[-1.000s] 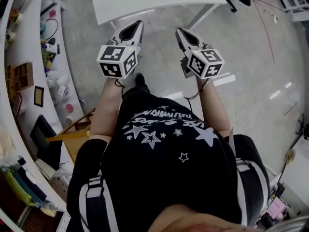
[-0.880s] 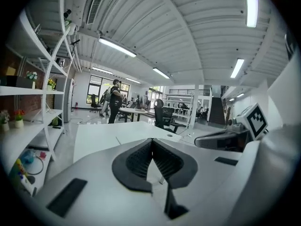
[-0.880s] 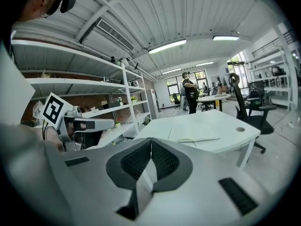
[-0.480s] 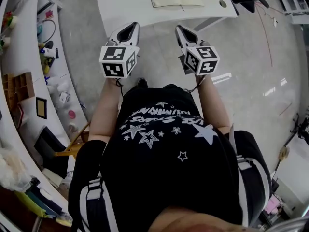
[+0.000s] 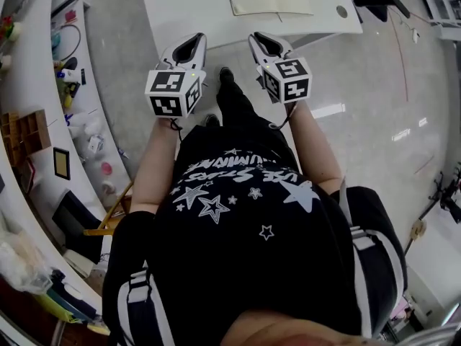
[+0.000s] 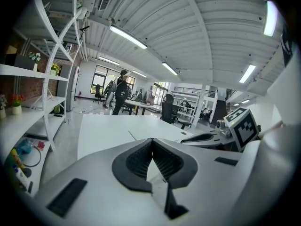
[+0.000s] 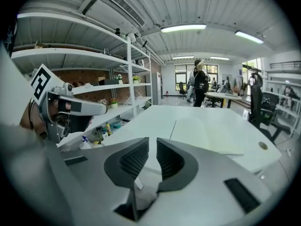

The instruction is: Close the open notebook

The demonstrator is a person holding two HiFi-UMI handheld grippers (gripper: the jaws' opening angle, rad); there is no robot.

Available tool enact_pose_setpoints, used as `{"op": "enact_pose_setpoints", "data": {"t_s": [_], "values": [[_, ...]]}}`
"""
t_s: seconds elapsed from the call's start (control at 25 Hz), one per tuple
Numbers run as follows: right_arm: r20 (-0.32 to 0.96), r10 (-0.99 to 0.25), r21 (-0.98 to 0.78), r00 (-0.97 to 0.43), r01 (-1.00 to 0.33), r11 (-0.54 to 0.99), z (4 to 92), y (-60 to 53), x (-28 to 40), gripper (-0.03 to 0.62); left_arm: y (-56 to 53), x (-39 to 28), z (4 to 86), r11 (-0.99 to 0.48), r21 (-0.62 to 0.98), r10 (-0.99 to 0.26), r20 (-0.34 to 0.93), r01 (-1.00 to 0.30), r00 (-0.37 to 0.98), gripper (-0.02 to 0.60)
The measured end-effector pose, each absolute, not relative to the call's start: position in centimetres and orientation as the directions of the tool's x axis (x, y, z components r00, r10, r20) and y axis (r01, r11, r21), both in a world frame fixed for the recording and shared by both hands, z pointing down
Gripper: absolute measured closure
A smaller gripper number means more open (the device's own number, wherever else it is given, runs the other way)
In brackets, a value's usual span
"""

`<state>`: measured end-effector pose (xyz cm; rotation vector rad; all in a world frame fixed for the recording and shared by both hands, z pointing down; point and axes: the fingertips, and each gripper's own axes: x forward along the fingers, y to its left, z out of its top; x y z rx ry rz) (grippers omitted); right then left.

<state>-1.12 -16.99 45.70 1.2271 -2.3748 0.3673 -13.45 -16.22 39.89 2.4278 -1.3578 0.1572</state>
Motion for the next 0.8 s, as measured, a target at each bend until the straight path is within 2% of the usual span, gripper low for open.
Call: {"op": "enact_pose_setpoints", "data": {"t_s": [0.24, 0.56, 0.8], "values": [[0.565, -0.634, -0.016, -0.528, -0.775, 0.631, 48.7, -21.8, -2.4, 0.523, -19.5, -13.2, 41.0, -0.461, 0.244, -0.803, 0.294, -0.853, 0.519, 0.569], [0.674, -0.57, 0.106, -0.47, -0.702, 0.704, 53.5, -27.2, -3.4, 0.45, -24.3, -12.1, 42.3, -0.456, 0.26, -0.787, 0.329, -0.851, 0.522, 0.569], [0.753, -0.501, 0.124, -0.427, -0.656, 0.745, 56.4, -29.0, -3.4, 0.439, -27.1, -12.0, 43.3, -0.444, 0.27, -0.779, 0.356, -0.855, 0.517, 0.569]]}}
